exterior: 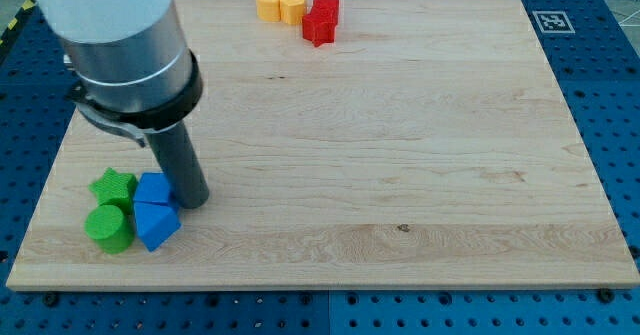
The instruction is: Push the yellow heart closer to the red star
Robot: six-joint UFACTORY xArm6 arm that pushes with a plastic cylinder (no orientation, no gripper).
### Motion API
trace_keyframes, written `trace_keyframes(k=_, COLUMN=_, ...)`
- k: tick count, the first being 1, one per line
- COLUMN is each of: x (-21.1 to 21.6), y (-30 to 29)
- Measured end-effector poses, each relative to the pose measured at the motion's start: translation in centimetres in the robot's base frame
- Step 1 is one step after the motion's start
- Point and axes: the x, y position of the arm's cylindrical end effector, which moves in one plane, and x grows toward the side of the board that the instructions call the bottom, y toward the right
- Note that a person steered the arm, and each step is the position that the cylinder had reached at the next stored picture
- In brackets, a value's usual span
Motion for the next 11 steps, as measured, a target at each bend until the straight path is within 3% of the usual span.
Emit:
trace_keyframes(k=2, x=-0.9, y=0.9)
trace_keyframes(k=5, x=-8.4, y=5.5)
trace_keyframes(k=7, x=-14.7, y=1.4)
trace_keyframes(k=10, x=-17.0, y=0.0)
trace_keyframes(k=11, x=-20.8, y=-3.1)
